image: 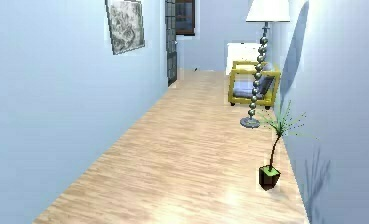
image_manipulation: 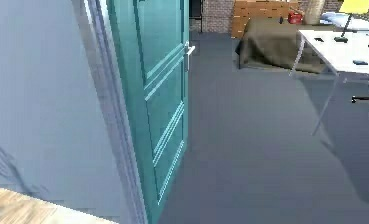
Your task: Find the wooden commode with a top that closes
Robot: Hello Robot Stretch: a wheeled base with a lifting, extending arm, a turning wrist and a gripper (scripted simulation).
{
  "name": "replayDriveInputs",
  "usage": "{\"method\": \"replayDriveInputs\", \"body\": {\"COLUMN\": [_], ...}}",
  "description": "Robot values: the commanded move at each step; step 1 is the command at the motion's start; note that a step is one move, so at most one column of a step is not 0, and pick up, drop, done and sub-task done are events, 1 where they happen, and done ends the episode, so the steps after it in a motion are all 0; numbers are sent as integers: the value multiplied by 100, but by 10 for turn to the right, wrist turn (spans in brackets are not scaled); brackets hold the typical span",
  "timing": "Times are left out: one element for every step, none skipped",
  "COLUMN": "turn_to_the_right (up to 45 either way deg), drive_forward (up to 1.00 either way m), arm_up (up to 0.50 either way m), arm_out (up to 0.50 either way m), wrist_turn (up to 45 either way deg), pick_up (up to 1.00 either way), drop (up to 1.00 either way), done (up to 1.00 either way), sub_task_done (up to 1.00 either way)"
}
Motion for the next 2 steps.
{"method": "replayDriveInputs", "body": {"turn_to_the_right": [0, 0], "drive_forward": [100, 20], "arm_up": [0, 0], "arm_out": [0, 0], "wrist_turn": [0, 0], "pick_up": [0, 0], "drop": [0, 0], "done": [0, 0], "sub_task_done": [0, 0]}}
